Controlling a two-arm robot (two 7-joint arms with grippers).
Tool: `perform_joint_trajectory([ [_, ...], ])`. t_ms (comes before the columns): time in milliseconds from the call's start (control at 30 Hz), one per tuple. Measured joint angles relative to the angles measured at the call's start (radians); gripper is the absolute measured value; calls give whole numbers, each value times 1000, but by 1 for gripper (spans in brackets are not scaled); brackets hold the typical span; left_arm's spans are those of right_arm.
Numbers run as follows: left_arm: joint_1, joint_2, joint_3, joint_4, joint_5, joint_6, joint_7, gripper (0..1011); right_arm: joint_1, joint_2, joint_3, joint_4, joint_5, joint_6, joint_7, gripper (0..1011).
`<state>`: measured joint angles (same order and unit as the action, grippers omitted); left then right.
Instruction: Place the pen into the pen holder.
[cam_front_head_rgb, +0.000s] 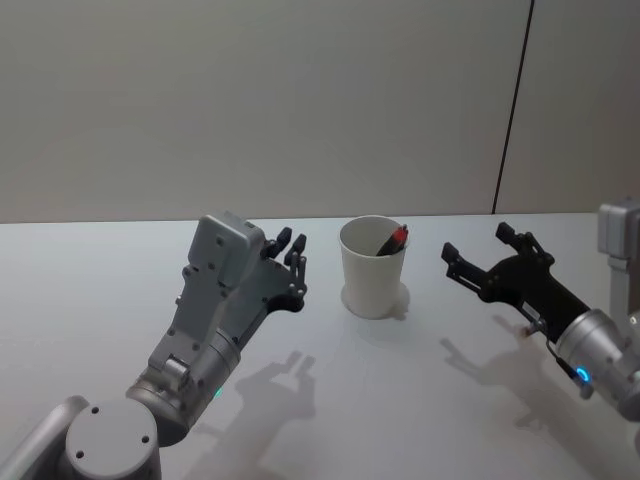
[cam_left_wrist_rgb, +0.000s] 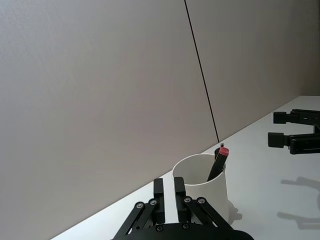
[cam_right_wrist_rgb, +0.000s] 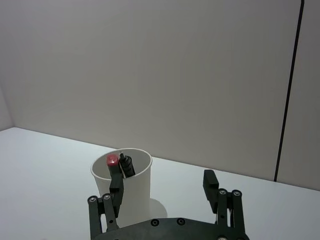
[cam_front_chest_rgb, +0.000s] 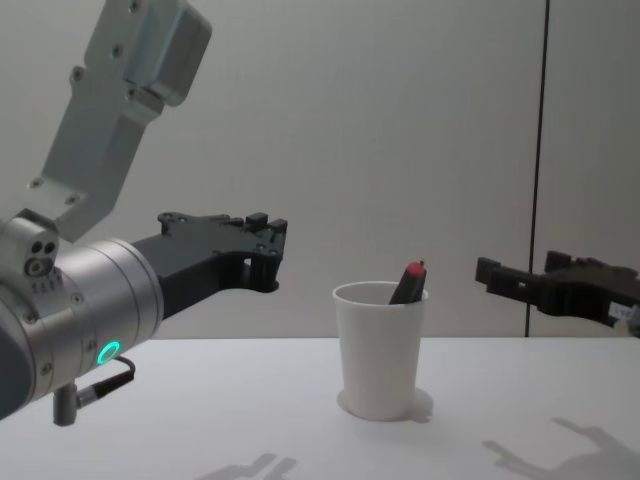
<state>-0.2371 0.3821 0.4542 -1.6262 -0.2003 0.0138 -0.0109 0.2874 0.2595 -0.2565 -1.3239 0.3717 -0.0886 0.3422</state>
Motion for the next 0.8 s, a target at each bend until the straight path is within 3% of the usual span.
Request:
perform_joint_trajectory([
  [800, 0, 0, 0, 0, 0, 0, 0, 132, -210, 55, 22, -308, -59, 86, -191, 1001],
])
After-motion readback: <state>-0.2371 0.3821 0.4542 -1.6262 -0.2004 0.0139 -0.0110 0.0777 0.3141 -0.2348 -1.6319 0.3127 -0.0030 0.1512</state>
